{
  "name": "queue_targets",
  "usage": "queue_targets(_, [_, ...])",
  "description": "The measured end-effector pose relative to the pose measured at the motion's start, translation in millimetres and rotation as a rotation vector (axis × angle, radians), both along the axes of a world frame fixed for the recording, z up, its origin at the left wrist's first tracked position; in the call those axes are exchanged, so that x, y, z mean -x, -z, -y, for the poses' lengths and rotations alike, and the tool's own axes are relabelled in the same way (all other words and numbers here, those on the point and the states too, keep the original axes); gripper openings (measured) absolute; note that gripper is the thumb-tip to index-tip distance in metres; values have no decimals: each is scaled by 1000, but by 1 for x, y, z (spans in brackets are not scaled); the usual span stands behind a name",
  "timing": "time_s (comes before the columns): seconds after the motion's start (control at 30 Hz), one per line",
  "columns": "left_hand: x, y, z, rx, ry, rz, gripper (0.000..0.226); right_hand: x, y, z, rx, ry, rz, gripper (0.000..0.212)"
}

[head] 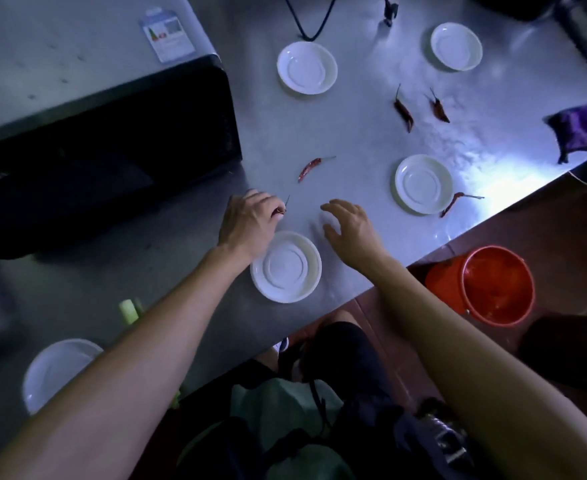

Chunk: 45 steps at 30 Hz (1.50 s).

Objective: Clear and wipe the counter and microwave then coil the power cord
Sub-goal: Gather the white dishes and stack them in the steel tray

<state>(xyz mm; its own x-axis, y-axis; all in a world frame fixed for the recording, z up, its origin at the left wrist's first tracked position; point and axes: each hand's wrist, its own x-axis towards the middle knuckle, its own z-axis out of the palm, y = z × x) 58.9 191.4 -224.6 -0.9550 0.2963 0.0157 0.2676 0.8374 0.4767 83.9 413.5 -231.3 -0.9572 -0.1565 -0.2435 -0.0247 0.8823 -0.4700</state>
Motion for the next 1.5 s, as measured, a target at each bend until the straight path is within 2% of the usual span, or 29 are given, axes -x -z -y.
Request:
queue_targets(0.43, [18, -11, -8, -56, -233, 66, 7, 126, 20, 2, -89, -314, -46, 42])
queue_targets(0.63, [1, -16, -6, -43, -378, 109, 10, 156, 32, -7, -112, -474, -44, 24])
queue_targets(0.8, [-19, -16, -13, -23, -481, 113, 11, 161, 36, -13, -125, -529, -29, 20])
queue_targets(1.03, [-54, -21, -9, -44, -615, 86, 18, 141, 13, 15, 119, -577, -48, 13])
queue_targets(1.2, [-98, -27, 19, -52, -779, 73, 17, 104, -2, 69, 235, -723, -48, 9])
queue_targets(1.5, [-246, -43, 96, 35, -988, -12, 18, -22, -22, 191, 358, -947, -46, 7])
